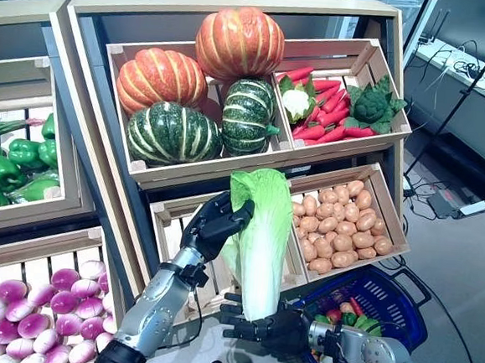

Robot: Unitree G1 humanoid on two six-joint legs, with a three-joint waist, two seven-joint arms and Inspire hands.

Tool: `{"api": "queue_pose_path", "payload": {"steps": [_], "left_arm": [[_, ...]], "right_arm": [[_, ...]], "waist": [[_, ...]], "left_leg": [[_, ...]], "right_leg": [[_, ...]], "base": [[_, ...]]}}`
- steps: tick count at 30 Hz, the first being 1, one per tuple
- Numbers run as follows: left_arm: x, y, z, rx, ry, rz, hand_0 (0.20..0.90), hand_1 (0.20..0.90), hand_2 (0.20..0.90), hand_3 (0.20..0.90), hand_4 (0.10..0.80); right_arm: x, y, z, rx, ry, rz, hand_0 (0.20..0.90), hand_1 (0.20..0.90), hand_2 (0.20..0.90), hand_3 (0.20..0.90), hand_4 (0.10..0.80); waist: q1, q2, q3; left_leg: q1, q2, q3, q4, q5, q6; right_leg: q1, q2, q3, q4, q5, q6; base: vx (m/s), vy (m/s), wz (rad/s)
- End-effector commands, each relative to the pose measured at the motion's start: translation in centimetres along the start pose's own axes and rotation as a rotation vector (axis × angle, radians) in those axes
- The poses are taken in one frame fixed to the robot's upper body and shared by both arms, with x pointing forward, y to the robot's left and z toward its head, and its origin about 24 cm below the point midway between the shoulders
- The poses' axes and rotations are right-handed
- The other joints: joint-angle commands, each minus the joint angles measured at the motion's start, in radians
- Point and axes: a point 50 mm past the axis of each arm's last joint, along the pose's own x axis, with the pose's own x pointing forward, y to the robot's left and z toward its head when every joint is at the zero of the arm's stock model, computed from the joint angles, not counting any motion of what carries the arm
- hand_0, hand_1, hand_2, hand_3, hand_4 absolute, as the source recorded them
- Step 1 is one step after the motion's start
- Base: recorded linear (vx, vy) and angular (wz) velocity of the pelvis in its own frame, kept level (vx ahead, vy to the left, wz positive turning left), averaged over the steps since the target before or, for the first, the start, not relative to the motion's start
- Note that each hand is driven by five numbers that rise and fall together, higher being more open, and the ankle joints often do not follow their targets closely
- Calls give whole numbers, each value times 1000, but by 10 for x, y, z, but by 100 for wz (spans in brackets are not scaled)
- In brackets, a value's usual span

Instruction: Put vegetables into the basket

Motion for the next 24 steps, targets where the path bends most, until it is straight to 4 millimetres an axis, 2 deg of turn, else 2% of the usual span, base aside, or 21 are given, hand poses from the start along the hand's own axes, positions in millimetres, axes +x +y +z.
{"api": "queue_pose_path", "payload": {"steps": [1,11,12,13,15,24], "left_arm": [[25,-29,27,63,-107,-199,300,300,300,300,400],[22,-23,17,161,-21,-219,300,300,300,300,400],[22,-23,15,159,-18,-219,300,300,300,300,400],[22,-22,15,155,-17,-218,300,300,300,300,400],[22,-21,15,153,-18,-216,300,300,300,300,400],[22,-24,14,155,-17,-227,300,300,300,300,400]], "right_arm": [[20,61,52,-102,-258,410,900,900,900,900,800],[17,64,60,-115,-300,396,900,900,900,900,800],[17,65,59,-110,-305,398,568,568,568,568,579],[17,64,60,-111,-307,399,429,429,429,429,486],[17,64,60,-107,-311,398,300,300,300,300,400],[16,63,63,-103,-337,388,300,300,300,300,400]], "waist": [[16,-42,-20],[13,-37,-16],[13,-37,-14],[13,-37,-13],[13,-37,-12],[14,-36,-10]], "left_leg": [[92,19,13,2,-139,-36],[91,22,15,2,-137,-36],[91,22,16,2,-136,-37],[91,22,16,2,-136,-36],[92,23,17,2,-136,-36],[94,24,15,2,-137,-36]], "right_leg": [[-42,-78,43,-6,109,11],[-45,-77,46,-4,107,13],[-46,-78,45,-5,109,14],[-46,-77,45,-3,108,13],[-45,-77,45,-3,107,13],[-42,-78,44,-4,108,13]], "base": [[0,0,0],[0,0,0],[0,0,0],[0,0,0],[0,0,0],[0,0,0]]}}
